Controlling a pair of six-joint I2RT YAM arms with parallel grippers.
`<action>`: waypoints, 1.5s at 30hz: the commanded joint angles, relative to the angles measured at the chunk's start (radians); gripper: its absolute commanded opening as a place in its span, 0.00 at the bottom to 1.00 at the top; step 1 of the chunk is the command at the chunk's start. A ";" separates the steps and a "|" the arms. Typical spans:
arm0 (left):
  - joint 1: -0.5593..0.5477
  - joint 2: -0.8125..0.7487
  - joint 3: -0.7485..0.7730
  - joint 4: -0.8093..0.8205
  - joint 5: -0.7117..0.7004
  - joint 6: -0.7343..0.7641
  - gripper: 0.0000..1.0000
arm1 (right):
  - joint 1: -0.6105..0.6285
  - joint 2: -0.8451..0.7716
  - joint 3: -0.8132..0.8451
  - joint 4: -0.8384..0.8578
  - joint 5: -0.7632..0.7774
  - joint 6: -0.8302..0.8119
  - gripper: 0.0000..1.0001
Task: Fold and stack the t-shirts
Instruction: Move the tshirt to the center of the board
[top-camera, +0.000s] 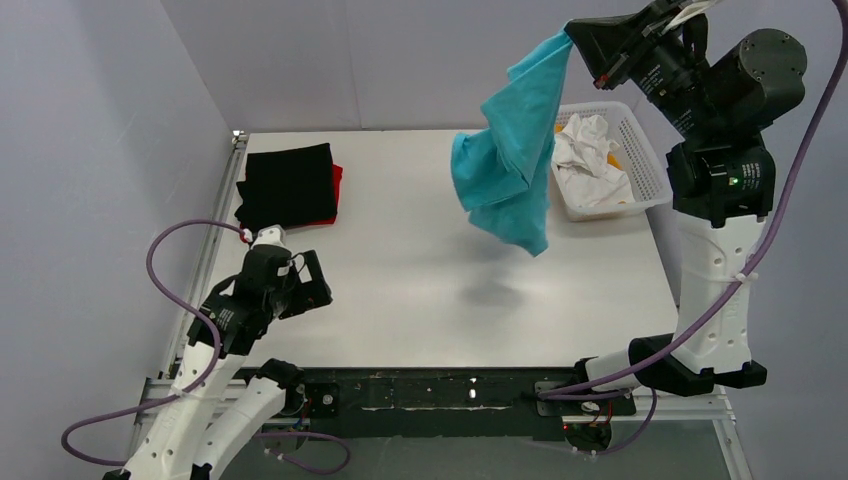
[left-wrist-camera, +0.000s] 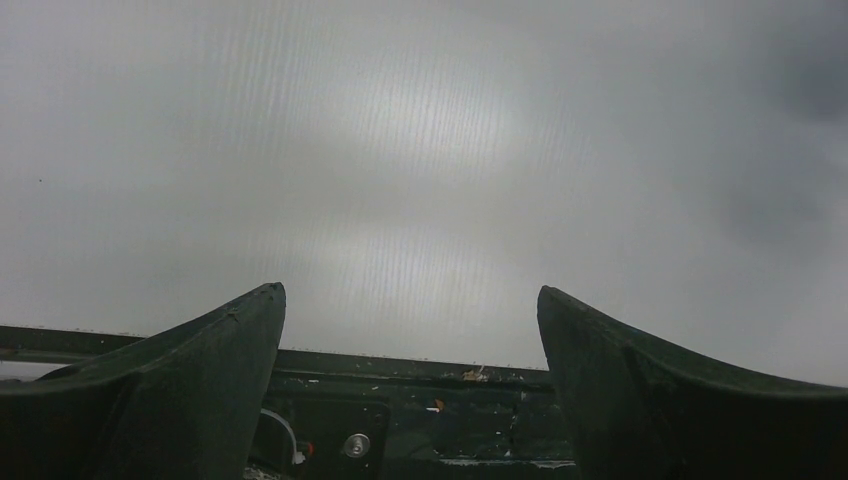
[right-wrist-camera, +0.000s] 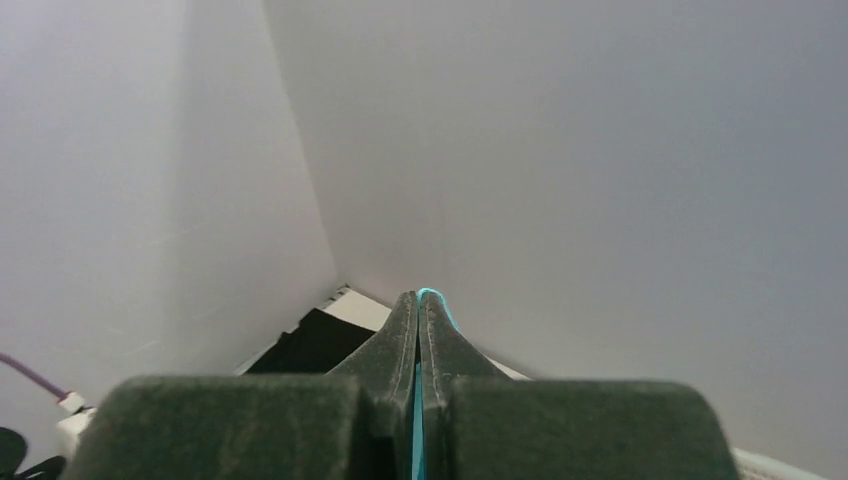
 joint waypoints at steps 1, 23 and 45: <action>0.000 -0.014 -0.013 -0.081 -0.031 -0.016 0.98 | 0.060 0.028 0.029 0.146 -0.093 0.083 0.01; 0.000 0.006 -0.065 -0.170 0.007 -0.112 0.98 | 0.418 0.140 -1.295 0.512 -0.047 0.148 0.01; 0.000 -0.003 -0.016 -0.193 0.127 -0.116 0.98 | 0.418 -0.378 -1.138 0.016 0.599 0.142 0.83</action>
